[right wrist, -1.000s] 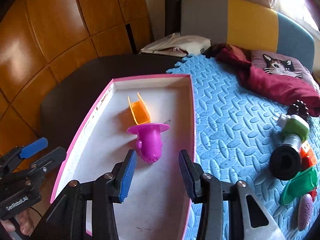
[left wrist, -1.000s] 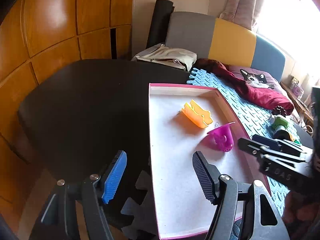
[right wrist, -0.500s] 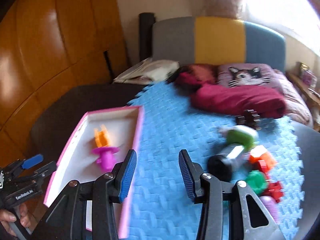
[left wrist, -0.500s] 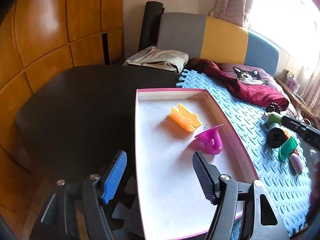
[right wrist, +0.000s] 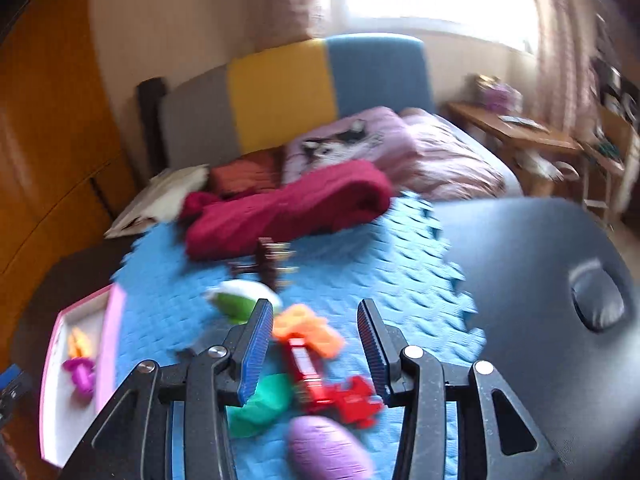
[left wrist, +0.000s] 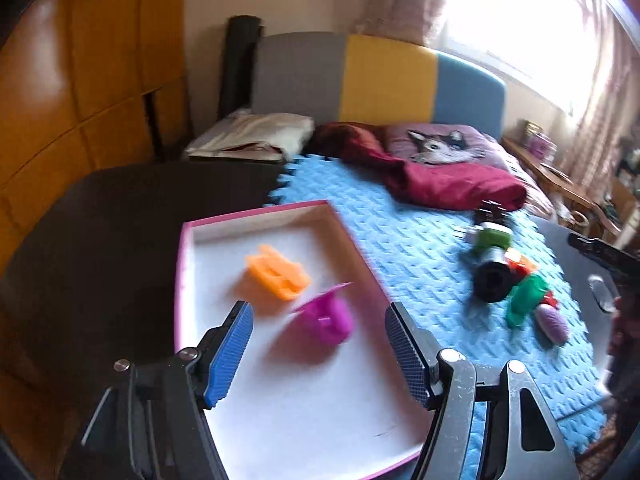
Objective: Organize rigid objects
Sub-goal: 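Grasp the black-and-clear cylinder with the left tool, then lift the cylinder with the left tool while the right tool grasps the brown wooden knob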
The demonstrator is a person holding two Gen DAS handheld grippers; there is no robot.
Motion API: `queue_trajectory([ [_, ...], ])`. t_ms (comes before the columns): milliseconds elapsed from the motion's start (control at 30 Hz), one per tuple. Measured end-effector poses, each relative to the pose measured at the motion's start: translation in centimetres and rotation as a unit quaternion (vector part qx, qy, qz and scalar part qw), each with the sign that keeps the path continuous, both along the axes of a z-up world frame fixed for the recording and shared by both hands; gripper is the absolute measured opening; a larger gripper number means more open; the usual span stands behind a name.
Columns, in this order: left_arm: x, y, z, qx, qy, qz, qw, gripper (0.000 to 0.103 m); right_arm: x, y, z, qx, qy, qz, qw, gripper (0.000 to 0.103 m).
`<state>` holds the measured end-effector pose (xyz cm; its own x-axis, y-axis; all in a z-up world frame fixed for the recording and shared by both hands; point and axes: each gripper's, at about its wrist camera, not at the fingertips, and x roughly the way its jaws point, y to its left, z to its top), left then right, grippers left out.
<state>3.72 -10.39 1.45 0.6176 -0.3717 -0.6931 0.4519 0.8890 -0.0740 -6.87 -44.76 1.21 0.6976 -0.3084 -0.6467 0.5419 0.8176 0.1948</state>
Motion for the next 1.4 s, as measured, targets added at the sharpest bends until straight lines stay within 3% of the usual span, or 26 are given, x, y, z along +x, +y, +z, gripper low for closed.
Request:
queue_trajectory([
  [167, 0.5, -4.9, 0.0, 0.003, 0.015, -0.056, 0.9983, 0.069, -1.3, -3.1, -1.7, 0.069, -0.01, -0.04, 0.997, 0.044],
  [300, 1.5, -9.1, -0.3, -0.004, 0.043, -0.097, 0.9944, 0.069, -1.4, -3.3, -1.7, 0.086, -0.016, -0.035, 0.996, 0.044],
  [533, 3.1, -16.6, -1.2, 0.016, 0.067, -0.169, 0.9832, 0.069, -1.3, -3.1, -1.7, 0.1, -0.022, -0.025, 0.994, 0.044],
  [800, 5.2, -22.7, -3.6, 0.044, 0.114, -0.222, 0.9672, 0.068, -0.9, -2.6, -1.7, 0.1, -0.018, -0.01, 0.995, 0.044],
  [933, 5.5, -24.9, -5.0, 0.063, 0.136, -0.257, 0.9547, 0.067, -0.7, -2.5, -1.7, 0.1, -0.015, -0.006, 0.995, 0.044],
  [1100, 5.7, -26.4, -7.2, 0.094, 0.156, -0.286, 0.9408, 0.051, -0.7, -2.5, -1.8, 0.101, -0.014, -0.006, 0.995, 0.044],
  [1267, 5.8, -24.8, -7.5, 0.055, 0.162, -0.269, 0.9478, 0.05, -0.7, -2.7, -1.9, 0.101, -0.012, -0.009, 0.995, 0.044],
  [1300, 5.7, -24.4, -7.4, 0.049, 0.161, -0.265, 0.9494, 0.044, -0.7, -2.7, -2.0, 0.103, -0.011, -0.009, 0.995, 0.044],
  [1400, 5.3, -22.8, -6.9, 0.038, 0.155, -0.239, 0.9579, 0.044, -0.7, -2.8, -2.1, 0.104, -0.008, -0.01, 0.994, 0.044],
])
